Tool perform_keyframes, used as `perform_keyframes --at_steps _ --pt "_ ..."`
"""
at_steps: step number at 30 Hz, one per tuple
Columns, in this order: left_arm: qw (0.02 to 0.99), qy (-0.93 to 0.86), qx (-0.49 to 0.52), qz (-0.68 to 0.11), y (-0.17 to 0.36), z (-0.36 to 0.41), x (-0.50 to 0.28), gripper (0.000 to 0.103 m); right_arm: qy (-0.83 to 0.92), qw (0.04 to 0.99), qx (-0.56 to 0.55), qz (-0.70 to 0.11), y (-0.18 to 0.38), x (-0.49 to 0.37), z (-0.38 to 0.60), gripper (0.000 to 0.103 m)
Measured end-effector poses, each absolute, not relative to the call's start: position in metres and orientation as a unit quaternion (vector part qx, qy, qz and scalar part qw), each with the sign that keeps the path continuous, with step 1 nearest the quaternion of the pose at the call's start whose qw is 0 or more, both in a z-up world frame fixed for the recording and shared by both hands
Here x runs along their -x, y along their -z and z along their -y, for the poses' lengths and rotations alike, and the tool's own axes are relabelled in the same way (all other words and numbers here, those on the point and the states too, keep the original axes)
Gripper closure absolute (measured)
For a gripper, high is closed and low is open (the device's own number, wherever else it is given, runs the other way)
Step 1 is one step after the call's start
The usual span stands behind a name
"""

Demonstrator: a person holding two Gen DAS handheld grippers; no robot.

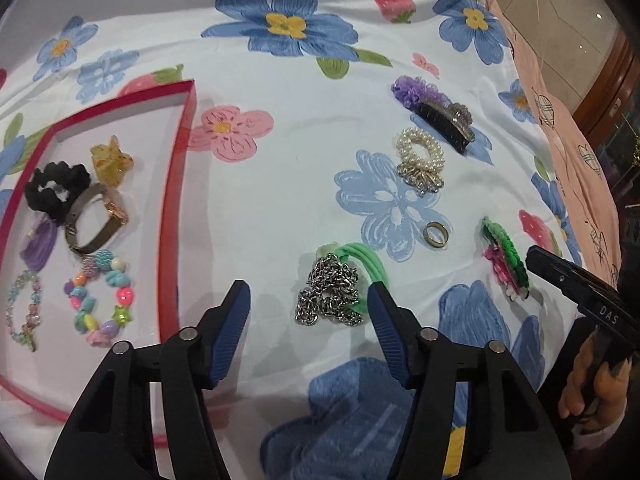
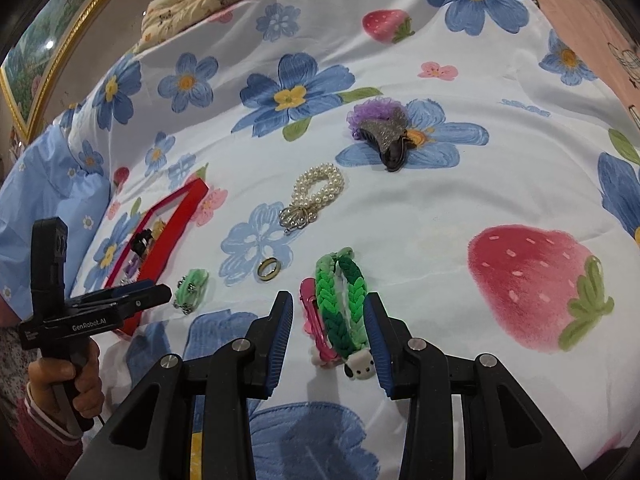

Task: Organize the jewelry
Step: 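Grasp the silver chain bracelet with the left tool while the right tool grasps the green braided bracelet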

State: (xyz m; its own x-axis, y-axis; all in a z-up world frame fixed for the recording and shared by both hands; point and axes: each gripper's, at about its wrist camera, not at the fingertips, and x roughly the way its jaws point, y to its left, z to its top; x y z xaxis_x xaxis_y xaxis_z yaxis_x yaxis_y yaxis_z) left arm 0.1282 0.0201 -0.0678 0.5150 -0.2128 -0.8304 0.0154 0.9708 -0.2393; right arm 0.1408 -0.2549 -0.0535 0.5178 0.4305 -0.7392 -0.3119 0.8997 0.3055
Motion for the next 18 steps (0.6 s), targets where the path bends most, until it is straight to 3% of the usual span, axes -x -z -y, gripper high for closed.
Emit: perform_keyframes --at_steps 4,6,7,8,14,17,18 --pt "0.863 0.065 0.088 -0.493 0.075 -0.017 -0.134 0.047 -0.216 0.86 -0.056 -0.458 0.065 -0.149 0.247 0.07" --pt "0.863 0.063 0.082 -0.494 0.076 -0.015 -0.138 0.047 -0.213 0.86 -0.052 -0.46 0.069 -0.151 0.245 0.08" --pt "0.863 0.064 0.081 -0.494 0.076 -0.015 -0.139 0.047 -0.214 0.858 -0.052 -0.463 0.071 -0.152 0.245 0.09" --pt "0.863 0.066 0.079 -0.494 0.076 -0.015 -0.14 0.047 -0.215 0.857 -0.053 -0.465 0.072 -0.152 0.245 0.091" --pt "0.862 0.071 0.047 -0.5 0.079 -0.006 -0.145 0.049 -0.218 0.857 -0.055 -0.464 0.073 -0.152 0.245 0.091" --pt "0.861 0.075 0.044 -0.501 0.076 -0.006 -0.146 0.055 -0.218 0.857 -0.06 -0.463 0.073 -0.152 0.246 0.092" --pt "0.861 0.081 0.041 -0.501 0.075 -0.005 -0.146 0.065 -0.219 0.857 -0.062 -0.463 0.073 -0.152 0.247 0.092"
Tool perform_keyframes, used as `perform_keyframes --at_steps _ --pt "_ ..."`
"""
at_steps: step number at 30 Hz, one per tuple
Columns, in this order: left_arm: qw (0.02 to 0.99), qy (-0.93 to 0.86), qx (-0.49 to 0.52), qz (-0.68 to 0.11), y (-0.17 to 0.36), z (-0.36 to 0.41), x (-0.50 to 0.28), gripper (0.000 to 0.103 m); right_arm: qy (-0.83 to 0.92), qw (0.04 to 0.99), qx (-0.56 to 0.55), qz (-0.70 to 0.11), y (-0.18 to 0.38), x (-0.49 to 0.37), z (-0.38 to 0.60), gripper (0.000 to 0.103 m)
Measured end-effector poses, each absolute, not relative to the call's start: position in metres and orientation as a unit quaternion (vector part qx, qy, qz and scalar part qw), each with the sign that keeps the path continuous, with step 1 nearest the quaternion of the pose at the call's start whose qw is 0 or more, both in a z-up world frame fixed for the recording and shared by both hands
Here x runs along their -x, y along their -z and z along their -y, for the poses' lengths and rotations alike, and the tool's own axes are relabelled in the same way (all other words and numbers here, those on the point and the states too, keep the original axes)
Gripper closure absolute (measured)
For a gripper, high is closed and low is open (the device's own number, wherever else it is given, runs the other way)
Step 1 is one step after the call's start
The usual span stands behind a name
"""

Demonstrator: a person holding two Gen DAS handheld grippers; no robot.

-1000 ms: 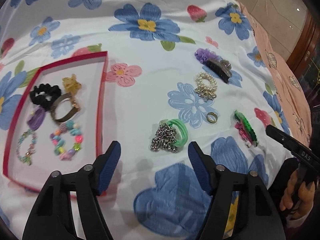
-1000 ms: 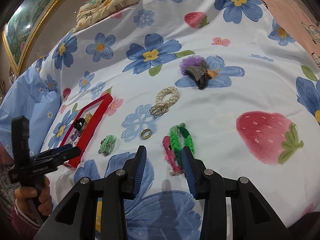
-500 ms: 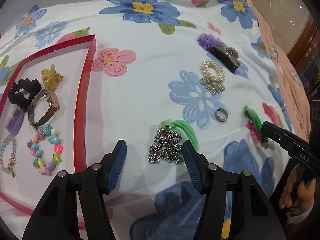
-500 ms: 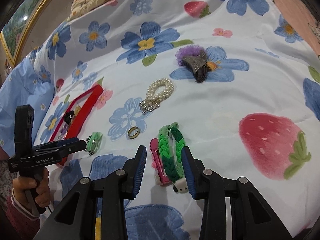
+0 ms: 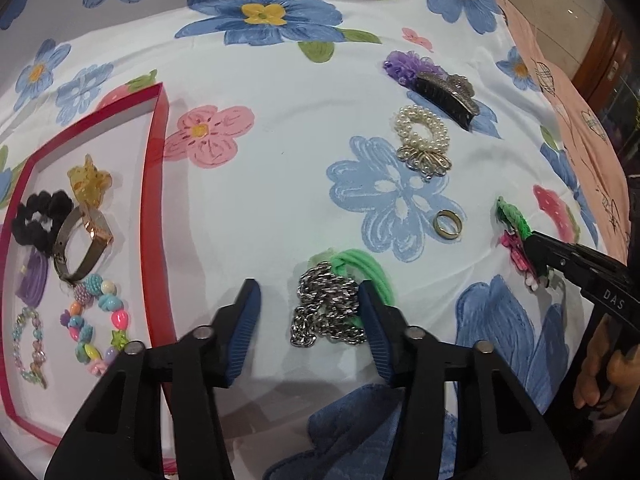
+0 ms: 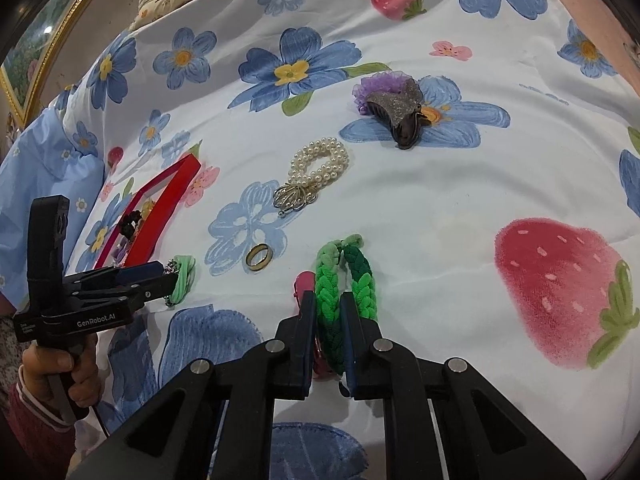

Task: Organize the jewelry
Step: 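Grasp the silver chain bracelet with the left tool while the right tool grasps the green braided bracelet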

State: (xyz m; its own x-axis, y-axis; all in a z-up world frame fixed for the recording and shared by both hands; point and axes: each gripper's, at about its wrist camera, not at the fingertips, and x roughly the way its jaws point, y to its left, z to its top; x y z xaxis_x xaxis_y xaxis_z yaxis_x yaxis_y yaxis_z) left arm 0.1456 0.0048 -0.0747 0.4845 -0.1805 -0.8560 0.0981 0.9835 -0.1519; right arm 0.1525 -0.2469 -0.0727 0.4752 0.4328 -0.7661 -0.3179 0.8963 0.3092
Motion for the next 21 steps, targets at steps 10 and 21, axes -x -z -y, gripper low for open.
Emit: perform_keyframes --at_steps 10,21 --pt "0.856 0.099 0.027 -0.507 0.076 0.008 -0.146 0.09 -0.221 0.861 -0.072 -0.452 0.066 -0.15 0.251 0.092" --pt "0.879 0.115 0.087 -0.454 0.035 -0.009 -0.115 0.094 -0.231 0.872 -0.08 -0.424 0.043 -0.142 0.253 0.092"
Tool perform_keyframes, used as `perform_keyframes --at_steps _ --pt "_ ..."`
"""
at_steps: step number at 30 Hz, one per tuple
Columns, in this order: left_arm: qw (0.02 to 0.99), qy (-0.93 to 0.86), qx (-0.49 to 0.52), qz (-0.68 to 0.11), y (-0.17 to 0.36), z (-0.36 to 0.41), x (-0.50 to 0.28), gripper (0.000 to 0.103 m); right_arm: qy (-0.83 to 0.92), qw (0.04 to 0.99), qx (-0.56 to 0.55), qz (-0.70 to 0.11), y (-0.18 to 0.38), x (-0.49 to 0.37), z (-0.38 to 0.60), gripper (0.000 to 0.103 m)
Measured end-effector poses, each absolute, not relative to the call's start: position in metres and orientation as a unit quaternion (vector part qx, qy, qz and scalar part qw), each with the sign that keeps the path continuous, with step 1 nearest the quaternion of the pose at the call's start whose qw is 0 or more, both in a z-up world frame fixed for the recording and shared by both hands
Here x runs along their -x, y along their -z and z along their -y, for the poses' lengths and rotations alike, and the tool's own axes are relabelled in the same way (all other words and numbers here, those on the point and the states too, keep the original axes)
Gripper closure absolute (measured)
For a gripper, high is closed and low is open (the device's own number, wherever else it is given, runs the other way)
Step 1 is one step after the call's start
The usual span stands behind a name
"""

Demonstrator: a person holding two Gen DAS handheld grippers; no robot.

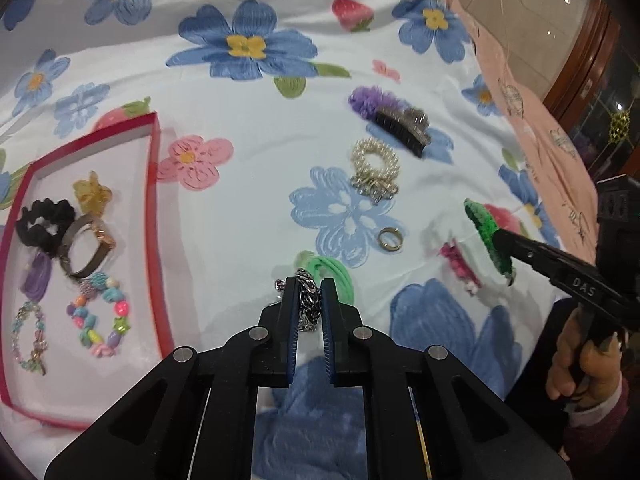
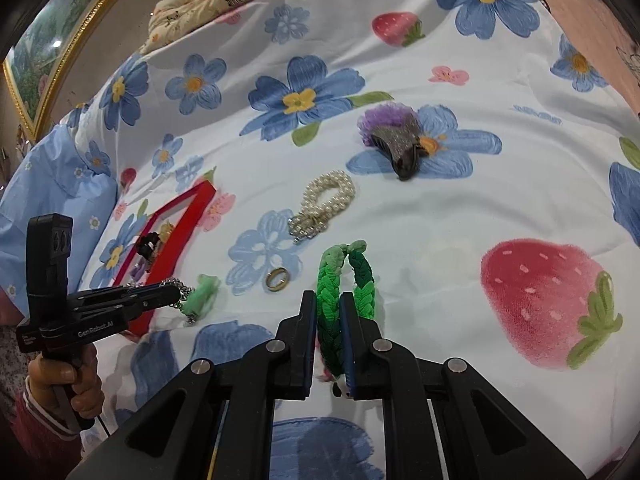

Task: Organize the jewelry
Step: 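Carry the chain bracelet and green braided bracelet into the red tray and open both tools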

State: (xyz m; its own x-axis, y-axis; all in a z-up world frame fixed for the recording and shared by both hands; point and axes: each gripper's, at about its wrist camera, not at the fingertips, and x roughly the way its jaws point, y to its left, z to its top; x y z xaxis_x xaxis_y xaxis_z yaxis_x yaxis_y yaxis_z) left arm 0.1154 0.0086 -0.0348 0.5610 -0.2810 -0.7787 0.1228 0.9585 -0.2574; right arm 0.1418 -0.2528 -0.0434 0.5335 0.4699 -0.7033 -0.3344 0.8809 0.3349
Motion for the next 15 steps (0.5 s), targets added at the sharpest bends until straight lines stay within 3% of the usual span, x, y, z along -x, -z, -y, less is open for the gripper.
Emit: perform_keyframes --at_steps 15 --pt "0.907 0.09 0.173 -0.373 -0.027 -0.071 -0.065 0.094 -0.297 0.864 -0.058 -0.402 0.014 -0.121 0.197 0.092"
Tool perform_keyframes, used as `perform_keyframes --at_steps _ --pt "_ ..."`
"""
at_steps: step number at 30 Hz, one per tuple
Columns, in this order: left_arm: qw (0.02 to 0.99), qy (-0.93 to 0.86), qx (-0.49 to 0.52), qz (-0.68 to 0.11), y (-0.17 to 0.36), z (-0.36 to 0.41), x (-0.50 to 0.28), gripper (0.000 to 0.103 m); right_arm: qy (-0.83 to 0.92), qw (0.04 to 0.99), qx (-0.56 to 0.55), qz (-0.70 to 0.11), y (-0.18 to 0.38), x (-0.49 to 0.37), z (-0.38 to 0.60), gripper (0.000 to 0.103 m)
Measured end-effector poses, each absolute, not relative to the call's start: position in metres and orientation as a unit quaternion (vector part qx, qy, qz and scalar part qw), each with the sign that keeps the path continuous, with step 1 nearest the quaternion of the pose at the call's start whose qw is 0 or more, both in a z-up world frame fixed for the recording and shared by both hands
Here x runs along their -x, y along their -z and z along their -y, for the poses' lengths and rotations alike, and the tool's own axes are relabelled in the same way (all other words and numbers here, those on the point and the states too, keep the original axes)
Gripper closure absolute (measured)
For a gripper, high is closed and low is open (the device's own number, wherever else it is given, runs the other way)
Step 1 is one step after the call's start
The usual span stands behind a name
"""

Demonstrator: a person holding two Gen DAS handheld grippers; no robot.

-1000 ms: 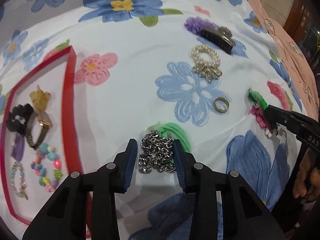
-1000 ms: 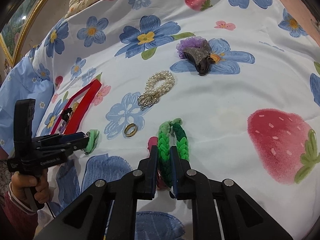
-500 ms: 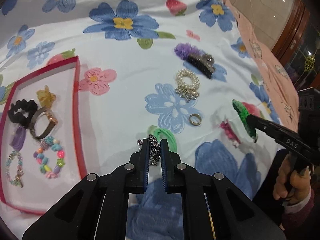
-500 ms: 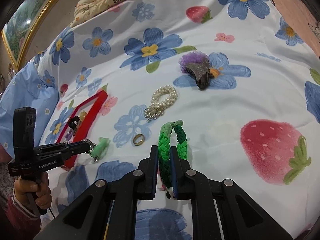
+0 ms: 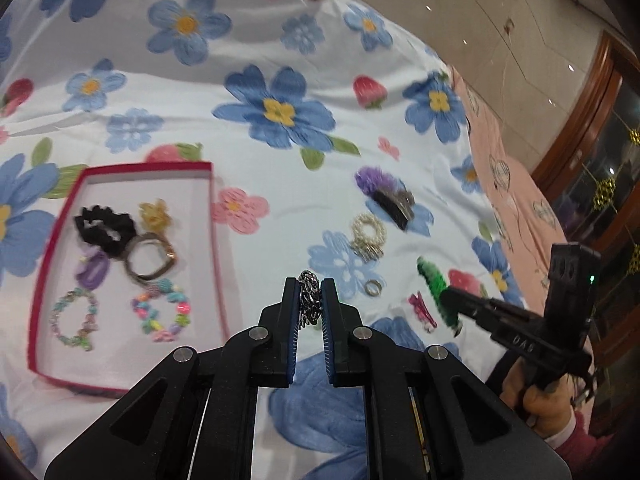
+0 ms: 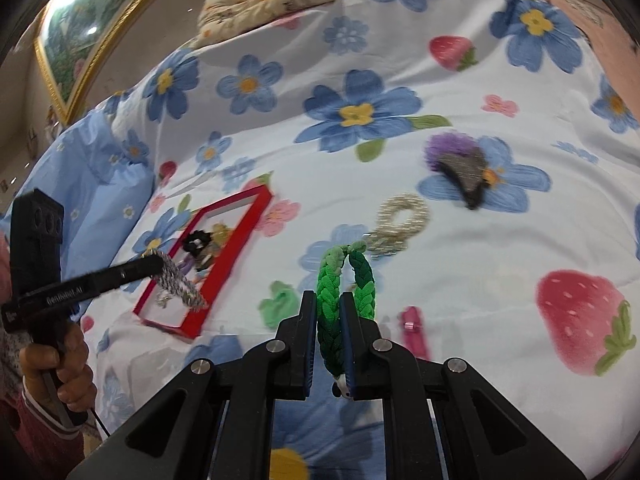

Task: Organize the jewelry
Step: 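Carry the chain bracelet and green braided bracelet into the red tray and open both tools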

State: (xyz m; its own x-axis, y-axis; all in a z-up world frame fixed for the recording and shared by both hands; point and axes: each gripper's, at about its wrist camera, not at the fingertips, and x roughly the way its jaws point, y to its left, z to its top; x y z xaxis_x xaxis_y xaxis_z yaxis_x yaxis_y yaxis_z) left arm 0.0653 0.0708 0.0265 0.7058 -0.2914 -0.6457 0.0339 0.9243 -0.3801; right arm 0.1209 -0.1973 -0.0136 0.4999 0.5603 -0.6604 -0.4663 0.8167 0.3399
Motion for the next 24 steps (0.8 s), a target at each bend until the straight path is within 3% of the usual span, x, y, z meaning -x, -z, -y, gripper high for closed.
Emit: perform_keyframes --at_steps 24 --pt "0.9 -0.016 0.245 -0.359 -0.001 -0.184 -0.023 0.094 -0.427 0.806 -0.001 -0.41 0.013 -0.101 0.045 0.092"
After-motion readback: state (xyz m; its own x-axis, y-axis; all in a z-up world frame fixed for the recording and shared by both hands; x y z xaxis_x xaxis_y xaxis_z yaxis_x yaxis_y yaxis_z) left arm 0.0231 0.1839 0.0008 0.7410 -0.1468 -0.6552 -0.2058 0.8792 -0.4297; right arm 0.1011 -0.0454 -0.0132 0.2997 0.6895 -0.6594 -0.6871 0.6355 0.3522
